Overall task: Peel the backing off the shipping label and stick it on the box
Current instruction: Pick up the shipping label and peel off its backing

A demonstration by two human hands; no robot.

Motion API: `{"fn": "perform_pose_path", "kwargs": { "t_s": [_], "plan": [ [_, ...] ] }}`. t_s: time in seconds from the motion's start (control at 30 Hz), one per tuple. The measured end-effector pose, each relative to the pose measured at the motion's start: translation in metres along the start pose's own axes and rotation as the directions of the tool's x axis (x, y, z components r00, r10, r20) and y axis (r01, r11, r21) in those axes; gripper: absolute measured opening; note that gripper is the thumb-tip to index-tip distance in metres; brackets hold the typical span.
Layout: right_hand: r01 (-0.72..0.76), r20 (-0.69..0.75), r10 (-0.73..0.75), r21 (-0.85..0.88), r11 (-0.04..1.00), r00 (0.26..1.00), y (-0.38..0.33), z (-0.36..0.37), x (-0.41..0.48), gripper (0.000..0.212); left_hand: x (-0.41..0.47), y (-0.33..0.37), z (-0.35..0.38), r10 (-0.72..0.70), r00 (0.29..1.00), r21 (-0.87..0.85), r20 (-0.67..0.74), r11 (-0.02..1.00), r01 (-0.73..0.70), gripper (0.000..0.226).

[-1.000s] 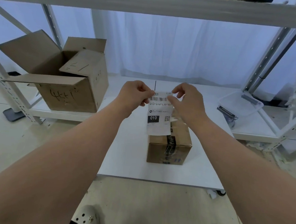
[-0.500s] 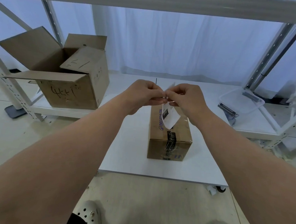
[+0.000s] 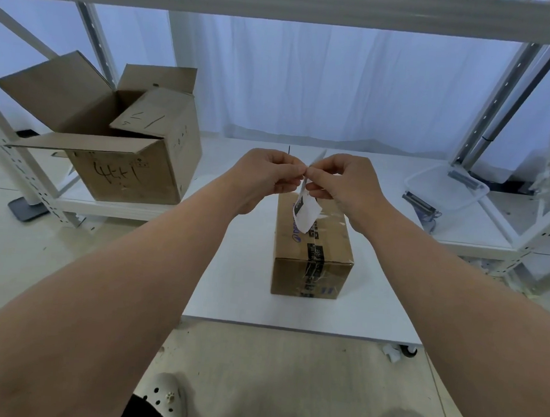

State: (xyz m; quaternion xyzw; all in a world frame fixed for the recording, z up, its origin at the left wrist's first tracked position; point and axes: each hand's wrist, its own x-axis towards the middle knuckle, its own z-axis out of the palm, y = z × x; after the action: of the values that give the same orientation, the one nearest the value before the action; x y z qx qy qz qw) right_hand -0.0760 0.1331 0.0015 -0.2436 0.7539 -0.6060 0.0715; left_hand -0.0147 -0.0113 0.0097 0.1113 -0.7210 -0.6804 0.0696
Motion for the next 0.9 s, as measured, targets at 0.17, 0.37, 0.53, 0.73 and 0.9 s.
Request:
{"fn": "perform_pose_path", "kwargs": {
  "t_s": [0.17,0.37,0.53,0.73,0.9],
  "plan": [
    [-0.026,-0.005,0.026,-0.029,0.999,1.0,0.0013,0.0,0.0012,0.011,-0.0005,0.0007,-0.0013,0.002,1.0,-0.009,0.008,1.0,-0.002,0.004],
    [-0.02,0.006,0.02,-0.024,1.0,1.0,0.0008,0.0026,0.0007,0.007,-0.0007,-0.0004,-0.0013,0.002,1.0,-0.015,-0.019,1.0,-0.002,0.005],
    [0.001,0.03,0.0,-0.041,0.999,1.0,-0.0003,0.0031,-0.0006,0.009,-0.0016,0.0,-0.0035,-0.004,1.0,-0.025,-0.015,1.0,0.004,0.005],
    [0.007,0.034,-0.006,-0.028,1.0,0.999,-0.0012,0.0028,-0.0008,0.007,-0.0024,0.0009,-0.0055,-0.003,1.0,-0.016,0.002,1.0,0.003,0.007],
    [0.008,0.054,-0.007,-0.024,1.0,0.999,-0.0018,0.0008,-0.0017,0.007,-0.0028,0.0002,-0.0065,0.009,1.0,0.015,0.02,1.0,-0.009,0.006]
  ]
}}
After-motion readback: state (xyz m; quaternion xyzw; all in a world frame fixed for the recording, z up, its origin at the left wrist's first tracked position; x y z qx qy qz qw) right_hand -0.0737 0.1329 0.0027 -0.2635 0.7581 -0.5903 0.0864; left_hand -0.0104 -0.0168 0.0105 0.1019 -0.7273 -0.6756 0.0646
